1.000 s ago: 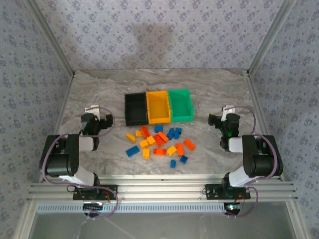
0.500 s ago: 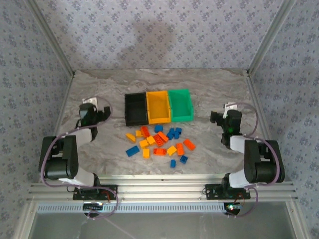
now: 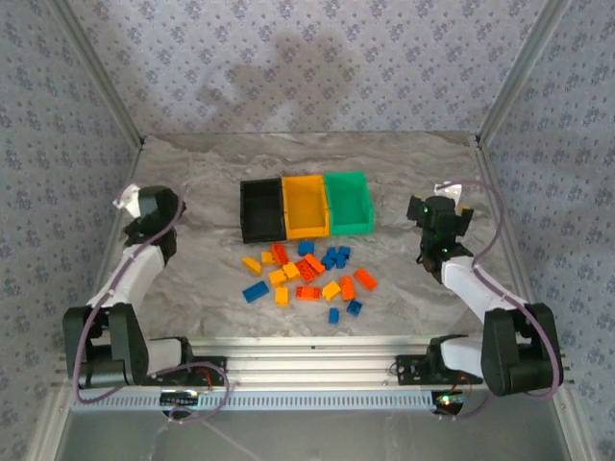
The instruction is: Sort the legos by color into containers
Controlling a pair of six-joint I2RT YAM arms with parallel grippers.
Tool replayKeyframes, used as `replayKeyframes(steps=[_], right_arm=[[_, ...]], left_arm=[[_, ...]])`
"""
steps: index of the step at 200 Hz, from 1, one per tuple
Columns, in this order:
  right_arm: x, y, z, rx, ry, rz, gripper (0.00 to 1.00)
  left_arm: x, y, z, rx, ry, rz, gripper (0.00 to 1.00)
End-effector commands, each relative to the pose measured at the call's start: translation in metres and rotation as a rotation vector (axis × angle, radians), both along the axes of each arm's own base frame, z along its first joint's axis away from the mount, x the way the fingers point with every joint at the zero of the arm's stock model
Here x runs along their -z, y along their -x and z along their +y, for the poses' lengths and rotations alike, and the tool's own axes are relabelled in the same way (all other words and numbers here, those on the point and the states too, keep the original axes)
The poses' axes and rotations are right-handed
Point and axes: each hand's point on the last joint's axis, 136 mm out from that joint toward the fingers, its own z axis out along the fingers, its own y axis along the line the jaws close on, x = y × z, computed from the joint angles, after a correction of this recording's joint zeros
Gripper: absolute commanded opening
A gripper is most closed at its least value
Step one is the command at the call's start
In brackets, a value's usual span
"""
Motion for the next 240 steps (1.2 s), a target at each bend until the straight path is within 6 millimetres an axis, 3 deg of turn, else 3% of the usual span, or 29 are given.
replayKeyframes(steps=[1,14,23,35,42,57,100,125,141,158,206,240], right_arm=[[-0.018,0.012,-0.022,0.142,-0.133,-0.095,1.0],[-0.02,0.015,-0.018,0.076,-0.249,-0.166,1.0],[-0.017,0.024,-0.028,0.128,-0.355,-0.217,1.0],[0.009,0.048,-0.05,0.36,-0.596,-0.212,1.0],[0.016,0.048,-0.052,0.348,-0.667,-0.194,1.0],[0.005,0.034,-0.049,0.201,-0.67,-0.196,1.0],[0.003,0.033,-0.038,0.163,-0.679,-0.094,1.0],[0.009,0.031,-0.008,0.054,-0.638,0.07,0.99],[0.02,0.033,0.021,-0.042,-0.595,0.189,0.94],[0.038,0.039,0.053,-0.126,-0.55,0.311,0.91],[0.101,0.077,0.141,-0.327,-0.391,0.648,0.87],[0.126,0.099,0.171,-0.381,-0.269,0.764,0.8]], left_arm=[[0.016,0.028,0.016,-0.193,0.197,0.027,1.0],[0.013,0.027,0.013,-0.177,0.205,-0.015,1.0],[0.009,0.028,0.011,-0.164,0.213,-0.068,1.0],[-0.001,0.023,0.003,-0.102,0.232,-0.175,1.0],[-0.008,0.019,-0.003,-0.053,0.242,-0.232,1.0],[-0.019,0.013,-0.017,0.036,0.27,-0.265,1.0],[-0.039,0.007,-0.05,0.204,0.287,-0.213,1.0],[-0.052,0.013,-0.078,0.301,0.26,-0.174,0.97],[-0.052,0.018,-0.094,0.359,0.289,-0.149,0.94],[-0.047,0.024,-0.114,0.434,0.342,-0.114,1.0],[-0.027,0.053,-0.188,0.695,0.418,0.002,1.0],[-0.011,0.085,-0.225,0.828,0.43,0.047,1.0]])
